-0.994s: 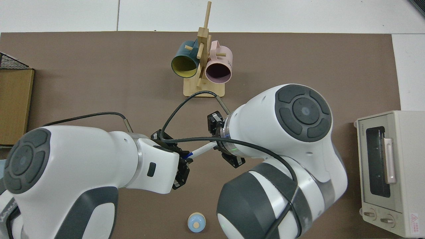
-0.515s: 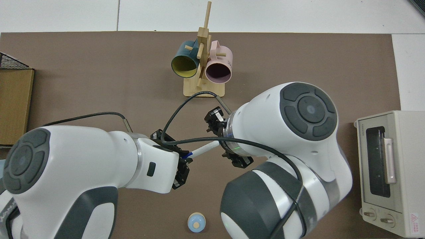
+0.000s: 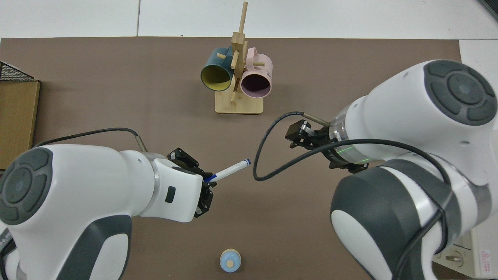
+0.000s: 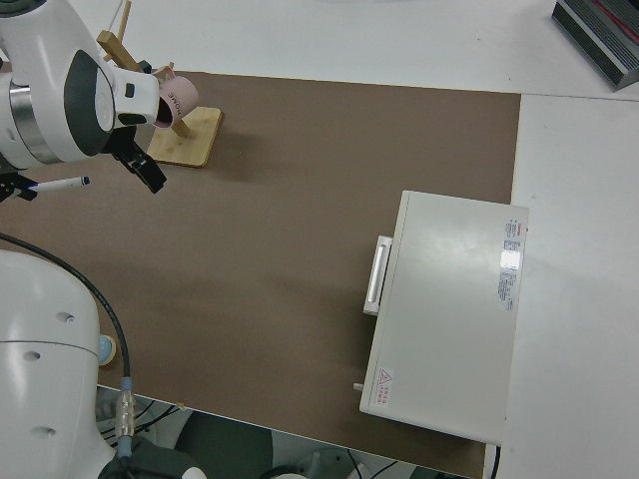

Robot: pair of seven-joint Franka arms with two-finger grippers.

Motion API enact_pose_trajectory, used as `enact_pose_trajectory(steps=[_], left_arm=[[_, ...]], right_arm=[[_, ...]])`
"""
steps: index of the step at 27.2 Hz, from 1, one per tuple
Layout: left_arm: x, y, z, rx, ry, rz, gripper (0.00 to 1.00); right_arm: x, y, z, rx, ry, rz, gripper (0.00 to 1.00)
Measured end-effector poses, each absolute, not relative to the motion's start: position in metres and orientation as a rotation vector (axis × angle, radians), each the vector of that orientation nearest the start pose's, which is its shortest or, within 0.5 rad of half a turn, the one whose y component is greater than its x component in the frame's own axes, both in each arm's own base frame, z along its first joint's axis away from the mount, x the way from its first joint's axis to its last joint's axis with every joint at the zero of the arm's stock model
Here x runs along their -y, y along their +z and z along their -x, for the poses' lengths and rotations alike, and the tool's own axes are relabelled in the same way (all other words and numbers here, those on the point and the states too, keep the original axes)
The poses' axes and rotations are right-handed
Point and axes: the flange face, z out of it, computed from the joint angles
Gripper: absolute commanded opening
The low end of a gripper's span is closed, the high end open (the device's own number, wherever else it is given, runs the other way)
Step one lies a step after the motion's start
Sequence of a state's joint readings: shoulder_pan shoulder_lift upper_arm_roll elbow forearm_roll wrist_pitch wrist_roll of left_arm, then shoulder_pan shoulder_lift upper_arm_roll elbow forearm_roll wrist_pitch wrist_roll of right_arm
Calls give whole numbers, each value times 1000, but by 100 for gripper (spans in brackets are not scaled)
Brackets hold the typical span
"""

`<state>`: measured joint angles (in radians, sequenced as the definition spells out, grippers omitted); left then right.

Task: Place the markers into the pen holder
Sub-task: 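Open the right gripper and withdraw while the left gripper holds the marker, then carry the marker with the left gripper toward the black mesh pen holder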

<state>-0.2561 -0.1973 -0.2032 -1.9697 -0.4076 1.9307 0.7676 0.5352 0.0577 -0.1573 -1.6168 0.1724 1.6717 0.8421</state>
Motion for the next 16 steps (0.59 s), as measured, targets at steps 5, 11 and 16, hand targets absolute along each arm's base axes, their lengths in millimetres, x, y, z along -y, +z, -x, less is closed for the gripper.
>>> enact_pose_trajectory(steps=[5, 11, 16], left_arm=[[253, 573, -453, -1795, -357, 2925, 0], [240, 570, -458, -1767, -321, 2884, 0], [219, 565, -464, -1722, -246, 2846, 0]], right_arm=[[-190, 582, -540, -414, 89, 3058, 100], [-123, 580, -555, -179, 89, 3149, 100], [-73, 586, -561, -172, 68, 3189, 100]])
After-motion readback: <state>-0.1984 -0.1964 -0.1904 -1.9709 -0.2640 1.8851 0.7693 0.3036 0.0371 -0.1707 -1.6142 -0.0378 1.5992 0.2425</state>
